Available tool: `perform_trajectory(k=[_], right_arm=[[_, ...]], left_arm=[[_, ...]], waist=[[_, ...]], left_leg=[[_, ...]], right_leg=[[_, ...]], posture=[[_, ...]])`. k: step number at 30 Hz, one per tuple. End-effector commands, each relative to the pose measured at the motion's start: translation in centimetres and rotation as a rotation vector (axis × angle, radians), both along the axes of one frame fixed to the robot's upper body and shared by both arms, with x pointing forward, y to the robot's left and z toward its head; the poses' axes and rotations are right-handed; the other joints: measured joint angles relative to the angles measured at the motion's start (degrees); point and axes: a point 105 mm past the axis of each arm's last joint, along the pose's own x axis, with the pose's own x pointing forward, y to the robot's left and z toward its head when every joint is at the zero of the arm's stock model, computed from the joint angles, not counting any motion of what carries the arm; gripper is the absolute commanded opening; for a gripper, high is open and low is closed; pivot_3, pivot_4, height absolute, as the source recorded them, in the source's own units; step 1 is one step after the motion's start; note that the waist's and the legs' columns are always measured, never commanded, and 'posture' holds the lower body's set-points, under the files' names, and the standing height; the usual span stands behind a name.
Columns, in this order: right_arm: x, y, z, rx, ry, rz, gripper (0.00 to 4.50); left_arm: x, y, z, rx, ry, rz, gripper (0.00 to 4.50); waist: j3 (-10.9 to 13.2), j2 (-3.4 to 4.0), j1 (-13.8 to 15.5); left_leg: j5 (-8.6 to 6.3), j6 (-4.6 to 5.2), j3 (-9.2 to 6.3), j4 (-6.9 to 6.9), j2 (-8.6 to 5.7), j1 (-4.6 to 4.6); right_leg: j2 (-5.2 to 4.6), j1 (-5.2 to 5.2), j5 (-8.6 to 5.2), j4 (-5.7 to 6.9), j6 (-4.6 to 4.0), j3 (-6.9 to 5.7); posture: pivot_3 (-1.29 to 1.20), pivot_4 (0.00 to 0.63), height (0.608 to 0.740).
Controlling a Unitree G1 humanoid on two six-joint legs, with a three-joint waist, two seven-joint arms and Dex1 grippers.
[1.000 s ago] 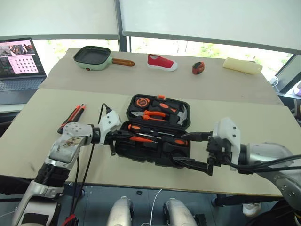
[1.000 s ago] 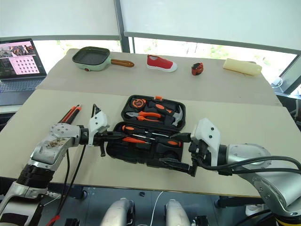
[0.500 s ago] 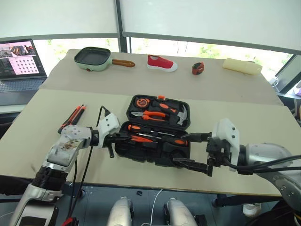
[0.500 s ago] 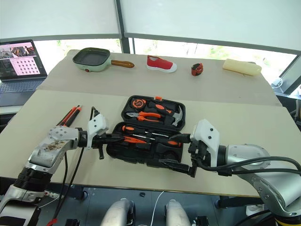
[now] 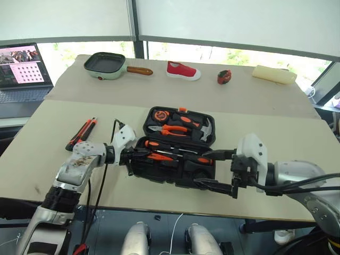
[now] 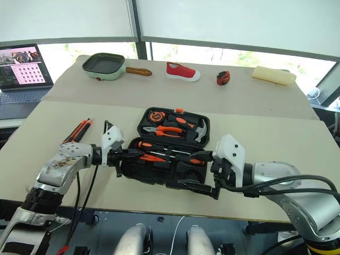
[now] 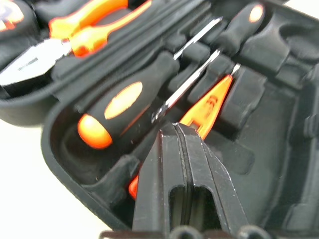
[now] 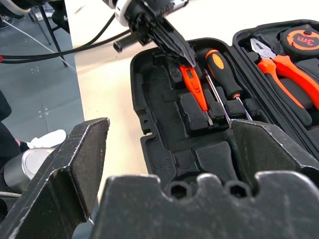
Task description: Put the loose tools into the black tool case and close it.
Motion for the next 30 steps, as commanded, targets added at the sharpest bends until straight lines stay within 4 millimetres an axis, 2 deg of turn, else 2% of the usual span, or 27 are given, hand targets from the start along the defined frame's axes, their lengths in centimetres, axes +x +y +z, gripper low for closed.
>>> perform_trajectory(k=[1, 7, 9, 12, 15, 16, 18, 20, 21, 23, 25, 26, 30], right_arm=[[-0.2, 0.0, 1.1, 0.004, -0.057, 0.005, 4.50], [-0.4, 0.1, 1.2, 0.009, -0.057, 0.013, 4.50], [-0.3, 0.3, 1.2, 0.011, -0.062, 0.018, 4.50], [0.2, 0.5, 1.7, 0.022, -0.086, 0.033, 4.50], [1.3, 1.1, 2.7, 0.048, -0.109, 0.062, 4.50], [1.4, 1.2, 2.9, 0.053, -0.112, 0.070, 4.50], [1.6, 1.7, 3.4, 0.069, -0.117, 0.112, 4.50], [1.8, 2.1, 3.8, 0.075, -0.129, 0.157, 4.50], [1.9, 2.2, 3.9, 0.074, -0.134, 0.170, 4.50], [2.3, 2.5, 4.1, 0.078, -0.141, 0.200, 4.50], [2.7, 2.8, 4.2, 0.083, -0.148, 0.221, 4.50], [2.8, 2.9, 4.3, 0.085, -0.150, 0.230, 4.50], [3.1, 3.3, 4.2, 0.084, -0.155, 0.265, 4.50]], left_arm=[[0.1, 0.2, -1.1, 0.060, -0.006, -0.004, 0.03], [-0.5, 0.3, -1.4, 0.044, 0.007, -0.005, 0.03], [-0.9, 0.6, -0.9, 0.027, -0.010, -0.001, 0.03], [-1.5, 1.7, 1.0, -0.031, -0.051, 0.059, 0.03], [-2.3, 4.9, 3.1, -0.066, -0.110, 0.213, 0.74], [-2.5, 5.6, 3.4, -0.071, -0.116, 0.246, 1.06], [-3.5, 8.5, 3.9, -0.083, -0.125, 0.390, 1.83], [-5.5, 12.2, 4.0, -0.072, -0.132, 0.560, 2.48], [-6.3, 13.3, 3.9, -0.060, -0.134, 0.611, 2.98], [-8.6, 16.0, 3.3, -0.012, -0.138, 0.731, 3.52], [-10.6, 17.9, 2.7, 0.003, -0.111, 0.819, 4.23], [-11.3, 18.5, 2.6, 0.003, -0.102, 0.851, 4.44], [-12.2, 19.3, 2.6, -0.003, -0.096, 0.896, 4.44]], waist=[[0.00, 0.00, 0.01], [0.00, 0.00, -0.03], [0.00, 0.00, -0.07], [0.00, 0.00, -0.53], [0.04, -0.03, -1.08], [0.04, -0.03, -1.09], [0.05, -0.03, -0.84], [0.06, -0.05, -0.94], [0.07, -0.06, -1.08], [0.10, -0.12, -1.03], [0.11, -0.15, -0.85], [0.11, -0.16, -0.58], [0.12, -0.19, 0.47]], left_leg=[[0.00, 0.00, 0.00, 0.00, 0.00, 0.00], [0.00, 0.00, 0.00, 0.00, 0.00, 0.01], [0.00, 0.00, -0.01, 0.00, 0.01, 0.01], [0.00, 0.00, -0.01, -0.03, 0.03, 0.02], [0.00, 0.00, -0.08, -0.07, 0.14, 0.03], [0.00, 0.00, -0.14, -0.09, 0.17, 0.03], [0.00, 0.00, -0.13, -0.13, 0.15, 0.03], [0.00, -0.01, -0.12, -0.17, 0.14, 0.03], [-0.01, -0.01, -0.13, -0.20, 0.15, 0.03], [-0.01, 0.00, -0.11, -0.30, 0.09, 0.06], [-0.01, -0.01, -0.11, -0.32, 0.10, 0.07], [-0.01, -0.01, -0.09, -0.32, 0.13, 0.09], [0.00, -0.05, 0.03, -0.32, 0.14, 0.11]], right_leg=[[0.00, 0.01, 0.00, 0.00, 0.00, 0.00], [0.00, 0.01, 0.00, 0.00, 0.00, 0.00], [0.00, 0.01, 0.00, 0.00, 0.00, 0.00], [0.00, -0.01, 0.00, 0.00, 0.00, 0.01], [0.06, -0.09, 0.02, 0.02, -0.04, 0.07], [0.08, -0.11, 0.03, 0.01, -0.06, 0.09], [0.08, -0.12, 0.02, 0.01, -0.07, 0.06], [0.02, -0.12, 0.02, -0.03, -0.07, 0.05], [-0.02, -0.15, 0.02, -0.06, -0.07, 0.08], [-0.10, -0.18, 0.02, -0.08, -0.06, 0.10], [-0.12, -0.18, 0.02, -0.13, -0.07, 0.08], [-0.13, -0.18, 0.02, -0.16, -0.07, 0.08], [-0.24, -0.23, -0.17, -0.35, -0.43, -0.24]], posture=[[0.00, 0.150, 0.740], [0.00, 0.150, 0.740], [0.00, 0.150, 0.740], [0.00, 0.150, 0.740], [0.00, 0.150, 0.740], [0.00, 0.150, 0.740], [0.00, 0.150, 0.740], [0.00, 0.150, 0.740], [0.00, 0.150, 0.740], [0.00, 0.150, 0.740], [0.00, 0.150, 0.740], [0.00, 0.150, 0.740], [0.00, 0.150, 0.740]])
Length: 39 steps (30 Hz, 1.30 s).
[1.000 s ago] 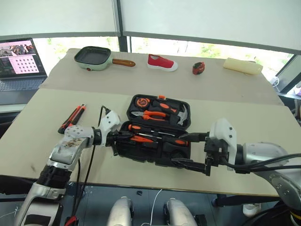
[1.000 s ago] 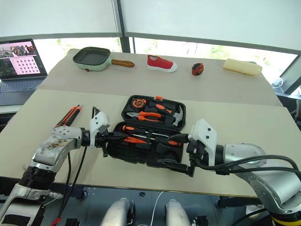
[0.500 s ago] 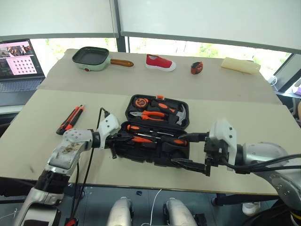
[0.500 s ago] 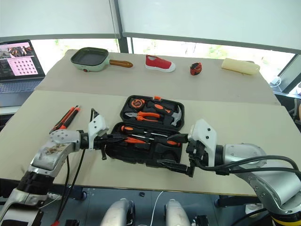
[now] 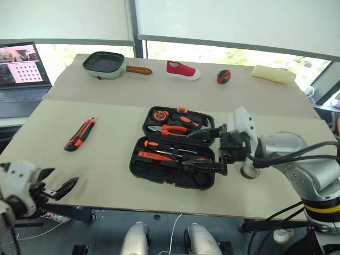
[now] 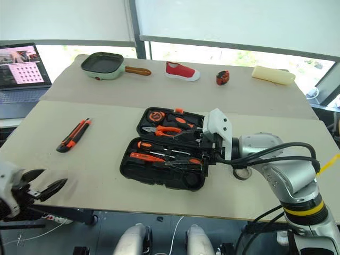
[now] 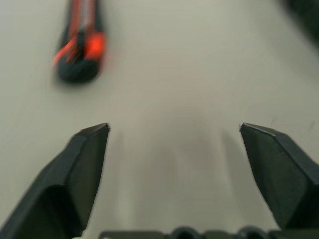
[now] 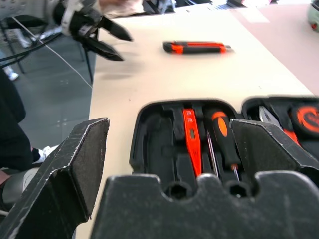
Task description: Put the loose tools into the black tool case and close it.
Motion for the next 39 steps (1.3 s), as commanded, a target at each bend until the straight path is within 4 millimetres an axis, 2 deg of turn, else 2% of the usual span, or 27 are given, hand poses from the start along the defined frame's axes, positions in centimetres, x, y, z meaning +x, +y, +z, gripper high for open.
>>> perform_trajectory(k=[1, 4, 7, 13, 19, 25, 26, 27, 29, 32, 33, 35, 37, 39], right_arm=[[-0.1, 0.3, 0.7, 0.005, -0.052, 0.041, 4.50], [-0.1, 0.4, 0.6, 0.001, -0.057, 0.046, 4.50], [-0.3, 0.4, 0.6, 0.001, -0.059, 0.046, 4.50], [-1.2, 0.2, 0.4, 0.004, -0.058, 0.020, 4.50], [-2.2, 0.0, 0.0, 0.012, -0.054, -0.025, 4.50], [-2.8, -0.1, 0.0, 0.022, -0.049, -0.061, 4.50], [-2.8, -0.1, 0.0, 0.025, -0.047, -0.069, 4.50], [-2.8, -0.2, 0.0, 0.028, -0.046, -0.075, 4.50], [-2.8, -0.2, 0.0, 0.030, -0.045, -0.084, 4.50], [-2.8, -0.4, -0.1, 0.026, -0.045, -0.100, 4.50], [-2.8, -0.5, -0.1, 0.024, -0.045, -0.104, 4.50], [-2.8, -0.7, -0.1, 0.022, -0.044, -0.120, 4.50], [-2.8, -1.1, -0.2, 0.023, -0.041, -0.155, 4.50], [-3.1, -1.6, -0.4, 0.014, -0.034, -0.179, 4.50]], left_arm=[[0.3, -0.2, 1.9, 0.025, -0.063, -0.014, 4.44], [1.5, 0.3, 2.6, 0.033, -0.058, -0.012, 4.44], [3.8, 1.5, 3.2, 0.069, -0.019, -0.011, 4.44], [10.4, 2.4, 4.2, 0.079, 0.080, -0.031, 4.44], [14.4, 1.9, 2.4, 0.103, 0.200, -0.073, 4.44], [16.4, 1.8, 0.2, 0.093, 0.299, -0.047, 4.44], [16.6, 1.6, 0.0, 0.087, 0.304, -0.056, 3.93], [16.7, 1.5, -0.1, 0.082, 0.307, -0.061, 3.80], [16.9, 1.3, -0.1, 0.074, 0.301, -0.074, 3.08], [17.4, 0.7, 0.9, 0.049, 0.243, -0.113, 1.94], [17.5, 0.4, 1.3, 0.047, 0.224, -0.139, 1.78], [17.1, -1.5, 2.4, 0.039, 0.174, -0.289, 1.78], [16.0, -5.8, 5.3, 0.035, 0.049, -0.543, 1.78], [13.9, -10.0, 7.4, 0.063, -0.015, -0.779, 1.78]], waist=[[-0.01, -0.01, 0.50], [-0.03, -0.05, 0.60], [-0.02, -0.07, 0.75], [0.00, -0.05, 0.70], [0.01, -0.09, 0.27], [0.02, -0.11, 0.37], [0.01, -0.10, 0.40], [0.01, -0.10, 0.49], [0.01, -0.10, 0.62], [0.01, -0.10, 0.75], [0.01, -0.11, 0.77], [0.01, -0.11, 0.82], [0.02, -0.11, 0.78], [0.09, -0.24, 0.91]], left_leg=[[0.00, -0.01, 0.00, 0.00, 0.03, 0.01], [-0.15, -0.25, -0.01, -0.01, 0.03, 0.01], [-0.13, -0.24, 0.02, -0.03, 0.02, 0.00], [0.03, -0.05, 0.15, -0.15, 0.00, -0.02], [0.02, -0.06, 0.25, -0.24, -0.04, -0.13], [0.02, -0.06, 0.18, -0.25, -0.02, -0.17], [0.02, -0.06, 0.17, -0.25, -0.03, -0.16], [0.03, -0.06, 0.17, -0.25, -0.03, -0.14], [0.03, -0.06, 0.16, -0.24, -0.04, -0.13], [0.03, -0.06, 0.16, -0.21, -0.06, -0.13], [0.03, -0.06, 0.16, -0.21, -0.07, -0.13], [0.03, -0.06, 0.15, -0.21, -0.07, -0.15], [0.03, -0.06, 0.15, -0.20, -0.07, -0.17], [0.03, -0.06, 0.12, -0.20, -0.07, -0.23]], right_leg=[[-0.03, 0.02, -0.02, -0.06, -0.13, -0.06], [-0.11, 0.04, 0.00, -0.10, -0.17, -0.06], [-0.02, 0.05, 0.02, -0.02, -0.18, -0.13], [0.05, 0.09, 0.18, 0.04, 0.07, -0.17], [0.13, 0.00, 0.20, 0.08, 0.13, -0.12], [0.22, 0.01, 0.18, 0.10, 0.15, -0.11], [0.21, 0.01, 0.18, 0.13, 0.15, -0.11], [0.21, 0.02, 0.18, 0.14, 0.15, -0.11], [0.20, 0.04, 0.18, 0.19, 0.15, -0.11], [0.17, 0.05, 0.18, 0.20, 0.16, -0.11], [0.16, 0.05, 0.18, 0.20, 0.17, -0.11], [0.16, 0.05, 0.17, 0.19, 0.17, -0.11], [0.14, 0.04, 0.17, 0.20, 0.18, -0.11], [0.10, 0.03, 0.17, 0.19, 0.19, -0.11]], posture=[[0.00, 0.150, 0.740], [0.00, 0.150, 0.740], [0.00, 0.150, 0.740], [0.00, 0.150, 0.740], [0.00, 0.150, 0.740], [0.00, 0.150, 0.740], [0.00, 0.150, 0.740], [0.00, 0.150, 0.740], [0.00, 0.150, 0.740], [0.00, 0.150, 0.740], [0.00, 0.150, 0.740], [0.00, 0.150, 0.740], [0.00, 0.150, 0.740], [0.00, 0.150, 0.740]])
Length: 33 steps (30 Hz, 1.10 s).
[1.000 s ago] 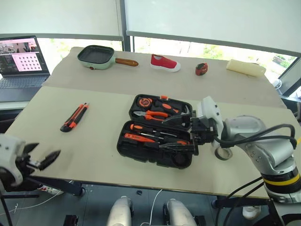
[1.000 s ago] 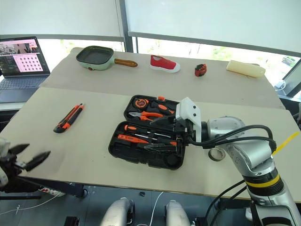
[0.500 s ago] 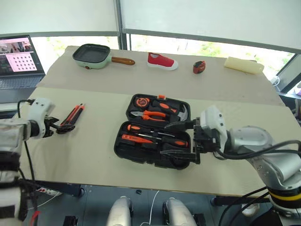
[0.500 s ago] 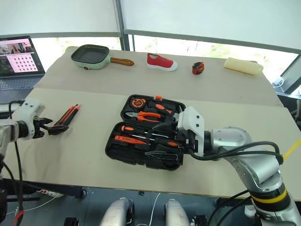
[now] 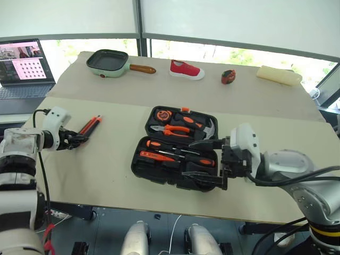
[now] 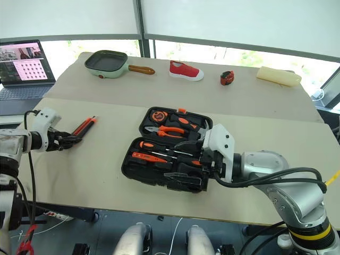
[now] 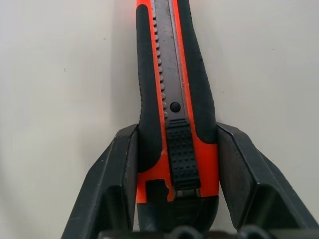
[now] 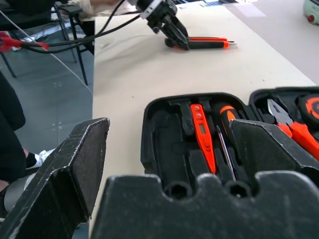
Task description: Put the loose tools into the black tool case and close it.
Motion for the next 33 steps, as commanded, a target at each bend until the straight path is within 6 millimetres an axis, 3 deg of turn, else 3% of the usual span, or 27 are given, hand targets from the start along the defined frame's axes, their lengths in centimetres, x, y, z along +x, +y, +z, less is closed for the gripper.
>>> perform_trajectory(k=[1, 6, 10, 20, 32, 33], right_arm=[[-0.7, -0.9, 0.5, -0.011, -0.023, -0.037, 4.50], [-1.6, -2.2, -0.5, -0.059, 0.017, -0.066, 4.50], [-1.7, -3.0, -0.8, -0.071, 0.024, -0.115, 4.50], [-2.0, -3.1, -1.0, -0.035, 0.021, -0.191, 4.50], [-2.5, -3.0, -1.0, -0.023, 0.009, -0.225, 4.50], [-2.4, -2.9, -1.0, -0.023, 0.008, -0.225, 4.50]], left_arm=[[-2.9, -8.2, 6.2, -0.013, -0.200, -0.479, 1.78], [-6.6, -13.5, 5.9, 0.058, -0.134, -0.843, 1.78], [-8.0, -14.6, 3.6, 0.217, -0.067, -1.070, 1.78], [-6.0, -16.6, 1.1, 0.300, -0.036, -1.200, 1.78], [-5.1, -18.7, 1.1, 0.329, -0.044, -1.248, 1.78], [-5.4, -18.9, 1.3, 0.302, -0.039, -1.250, 2.28]], waist=[[0.08, -0.17, 0.24], [0.03, -0.05, -0.09], [0.02, 0.04, -0.52], [0.03, 0.02, -0.15], [0.03, 0.02, -0.17], [0.03, 0.02, -0.19]], left_leg=[[0.00, 0.00, -0.06, 0.01, 0.01, -0.08], [0.00, 0.00, -0.14, 0.13, -0.03, -0.03], [0.00, 0.01, -0.13, 0.11, 0.00, 0.08], [0.01, 0.02, -0.15, 0.21, -0.03, 0.02], [0.01, 0.02, -0.20, 0.28, -0.03, 0.01], [0.01, 0.02, -0.21, 0.28, -0.02, 0.01]], right_leg=[[-0.01, -0.01, 0.00, -0.02, 0.00, -0.06], [-0.01, 0.12, -0.01, -0.02, 0.02, -0.09], [0.14, 0.11, -0.02, 0.04, 0.01, 0.05], [0.16, 0.13, -0.02, 0.00, 0.08, 0.11], [0.18, 0.13, -0.02, 0.05, 0.10, 0.12], [0.18, 0.13, -0.02, 0.06, 0.10, 0.12]], posture=[[0.00, 0.150, 0.740], [0.00, 0.150, 0.740], [0.00, 0.150, 0.740], [0.00, 0.150, 0.740], [0.00, 0.150, 0.740], [0.00, 0.150, 0.740]])
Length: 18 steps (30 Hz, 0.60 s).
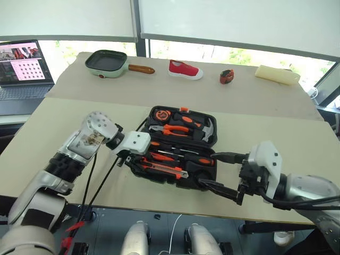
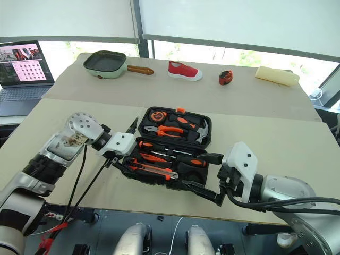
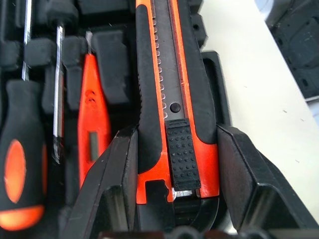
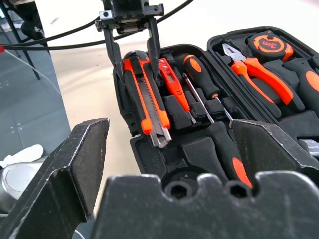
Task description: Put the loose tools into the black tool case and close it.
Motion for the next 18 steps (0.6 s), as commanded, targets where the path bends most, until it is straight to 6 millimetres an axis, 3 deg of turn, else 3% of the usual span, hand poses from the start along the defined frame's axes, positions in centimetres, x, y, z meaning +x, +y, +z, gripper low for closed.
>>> perform_trajectory(k=[1, 6, 11, 14, 18], right_arm=[[-0.2, 0.2, 1.0, 0.008, -0.057, 0.004, 4.50], [0.0, 0.3, 0.9, 0.008, -0.055, 0.008, 4.50], [0.2, 0.3, 0.8, 0.004, -0.051, 0.016, 4.50], [0.4, 0.3, 0.9, 0.005, -0.055, 0.021, 4.50], [0.5, 0.3, 0.9, 0.004, -0.055, 0.029, 4.50]], left_arm=[[-0.5, -0.9, 1.4, -0.041, 0.009, -0.025, 2.79], [-1.0, -0.9, 2.1, -0.086, 0.028, -0.014, 4.46], [-0.3, 0.1, 2.9, -0.119, 0.020, 0.044, 4.46], [-0.1, 0.6, 3.2, -0.137, 0.025, 0.075, 3.78], [-0.7, 0.4, 2.6, -0.148, 0.050, 0.065, 2.22]], waist=[[0.00, 0.00, -0.03], [0.00, 0.00, -0.02], [0.00, 0.00, -0.03], [0.00, 0.00, -0.02], [0.00, 0.00, -0.02]], left_leg=[[0.00, 0.00, 0.00, 0.00, 0.00, 0.00], [0.00, 0.00, -0.02, 0.01, 0.01, 0.00], [0.00, 0.00, -0.02, 0.04, 0.01, 0.00], [0.00, 0.00, -0.02, 0.05, 0.01, 0.00], [0.00, 0.00, -0.02, 0.07, 0.01, 0.00]], right_leg=[[0.00, 0.00, 0.00, 0.01, 0.00, 0.00], [0.00, 0.01, 0.00, 0.02, 0.01, 0.00], [0.01, 0.01, 0.00, 0.04, 0.01, 0.00], [0.00, 0.01, 0.00, 0.05, 0.01, 0.00], [0.00, 0.02, -0.01, 0.06, 0.01, 0.00]], posture=[[0.00, 0.150, 0.740], [0.00, 0.150, 0.740], [0.00, 0.150, 0.740], [0.00, 0.150, 0.740], [0.00, 0.150, 0.740]])
